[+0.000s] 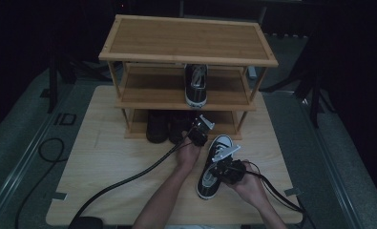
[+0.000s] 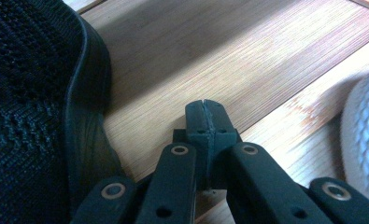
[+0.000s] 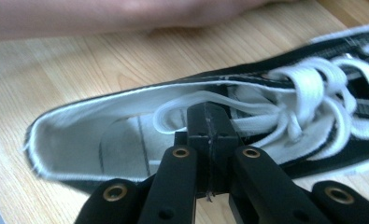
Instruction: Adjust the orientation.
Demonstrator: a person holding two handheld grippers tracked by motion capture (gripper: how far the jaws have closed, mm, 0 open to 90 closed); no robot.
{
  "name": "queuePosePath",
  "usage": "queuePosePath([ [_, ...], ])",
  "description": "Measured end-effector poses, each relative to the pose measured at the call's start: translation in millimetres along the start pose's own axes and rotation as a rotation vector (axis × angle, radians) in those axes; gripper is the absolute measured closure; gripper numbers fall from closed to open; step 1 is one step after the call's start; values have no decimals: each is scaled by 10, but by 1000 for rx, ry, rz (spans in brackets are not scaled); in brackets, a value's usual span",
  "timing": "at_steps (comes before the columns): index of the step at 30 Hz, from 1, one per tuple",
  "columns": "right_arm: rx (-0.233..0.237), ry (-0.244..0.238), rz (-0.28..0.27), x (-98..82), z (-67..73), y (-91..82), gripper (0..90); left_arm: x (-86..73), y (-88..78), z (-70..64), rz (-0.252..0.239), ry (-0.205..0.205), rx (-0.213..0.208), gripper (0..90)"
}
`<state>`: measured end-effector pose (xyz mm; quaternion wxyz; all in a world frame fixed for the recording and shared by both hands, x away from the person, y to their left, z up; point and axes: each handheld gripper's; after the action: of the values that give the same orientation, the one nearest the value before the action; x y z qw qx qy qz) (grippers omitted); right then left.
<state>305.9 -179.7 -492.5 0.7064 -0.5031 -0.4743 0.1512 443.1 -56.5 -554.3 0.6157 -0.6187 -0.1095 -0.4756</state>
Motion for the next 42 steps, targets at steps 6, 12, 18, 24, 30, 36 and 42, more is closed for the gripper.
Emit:
queuePosePath([
  [6, -27, 12, 18, -92, -40, -85, 900, -2, 0, 2, -3, 2, -2, 900],
  [12, -43, 47, 7, -213, -124, -171, 900, -4, -5, 10, -4, -1, -9, 900],
  [18, -62, 78, 10, -305, -193, -239, 900, -7, -6, 22, -3, -2, -18, 900],
  [24, -81, 99, 12, -388, -252, -286, 900, -6, -8, 28, -3, -7, -22, 900],
  [30, -127, 108, 32, -470, -314, -356, 900, -6, -8, 30, -3, -7, -24, 900],
  [36, -159, 101, 39, -552, -361, -421, 900, -6, -8, 30, -3, -6, -24, 900],
  [42, -157, 97, -64, -613, -456, -755, 873, -6, -7, 29, -3, -6, -23, 900],
])
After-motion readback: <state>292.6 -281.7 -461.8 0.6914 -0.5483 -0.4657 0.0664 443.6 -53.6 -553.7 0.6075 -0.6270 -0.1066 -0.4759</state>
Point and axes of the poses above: each handheld gripper's, and its own axes: y roughly forward along the jaws, x roughly out of its top, z roughly to its left, and after that the axes turned 3 degrees about x, right-handed
